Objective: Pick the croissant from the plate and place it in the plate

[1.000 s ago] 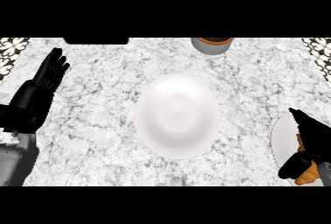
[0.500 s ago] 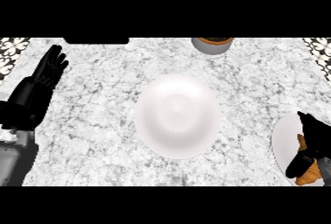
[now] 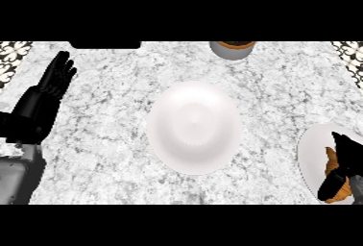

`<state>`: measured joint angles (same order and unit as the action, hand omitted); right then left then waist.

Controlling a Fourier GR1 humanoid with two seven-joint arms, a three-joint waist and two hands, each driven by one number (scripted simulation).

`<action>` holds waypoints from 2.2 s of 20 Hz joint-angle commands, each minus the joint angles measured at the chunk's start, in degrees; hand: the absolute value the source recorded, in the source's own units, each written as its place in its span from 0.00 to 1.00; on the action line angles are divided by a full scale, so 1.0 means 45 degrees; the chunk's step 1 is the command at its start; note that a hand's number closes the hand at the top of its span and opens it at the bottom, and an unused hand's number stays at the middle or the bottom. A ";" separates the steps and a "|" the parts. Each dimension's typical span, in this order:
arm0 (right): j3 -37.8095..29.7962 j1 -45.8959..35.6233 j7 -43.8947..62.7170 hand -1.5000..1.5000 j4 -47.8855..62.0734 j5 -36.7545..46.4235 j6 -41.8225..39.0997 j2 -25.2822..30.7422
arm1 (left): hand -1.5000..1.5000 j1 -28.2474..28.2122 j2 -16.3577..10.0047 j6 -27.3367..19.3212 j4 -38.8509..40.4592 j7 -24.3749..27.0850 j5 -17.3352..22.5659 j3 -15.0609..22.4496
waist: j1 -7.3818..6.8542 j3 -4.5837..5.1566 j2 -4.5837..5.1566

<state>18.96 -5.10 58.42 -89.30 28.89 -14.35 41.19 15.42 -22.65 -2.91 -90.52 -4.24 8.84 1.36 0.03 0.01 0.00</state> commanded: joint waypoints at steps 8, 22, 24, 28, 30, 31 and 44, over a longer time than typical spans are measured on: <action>-0.0664 0.0661 -0.0577 0.00 0.1766 0.1209 -0.0373 -0.1213 | 0.50 0.0161 0.0349 0.0884 0.1016 0.0640 -0.0316 -0.0775 | 0.0042 0.0000 0.0014; -0.0591 -0.0211 -0.3269 1.00 0.2994 0.5177 0.3017 -0.0802 | 0.50 0.0210 0.0539 0.0951 -0.0490 -0.0848 -0.0346 -0.0944 | -0.0019 -0.0006 -0.0007; -0.0285 0.0803 -0.2404 1.00 0.1630 0.5750 0.3553 -0.1206 | 0.50 0.0430 0.0917 0.0598 -0.0108 -0.0649 -0.0815 -0.0711 | 0.0132 0.0001 -0.0030; -0.0400 0.4988 -0.1553 1.00 -0.1564 0.5597 0.5825 -0.1672 | 0.50 -0.0758 0.0495 0.0836 -0.0090 -0.0224 -0.0599 -0.1237 | 0.0941 0.0021 -0.0217; -0.0512 0.6322 -0.0871 1.00 -0.3675 0.5737 0.5979 -0.1452 | 0.50 -0.0893 0.0298 0.0657 -0.0542 -0.0421 -0.0688 -0.1449 | 0.0981 0.0041 -0.0282; -0.0309 0.7238 -0.1068 1.00 -0.4059 0.6216 0.6886 -0.1578 | 0.50 -0.0927 0.0157 0.1050 -0.0673 -0.0614 -0.0286 -0.1548 | 0.0929 0.0027 -0.0263; 0.2862 0.8329 -0.1710 1.00 -1.1963 0.9377 0.7656 -0.2635 | 0.50 -0.0410 0.0983 0.0771 -0.0518 -0.0380 -0.0827 -0.0838 | 0.0179 0.0018 -0.0099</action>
<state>26.35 32.93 51.06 -134.79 66.81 18.70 32.21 14.96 -19.82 1.10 -91.81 -7.10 6.23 -3.95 1.88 0.15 -0.49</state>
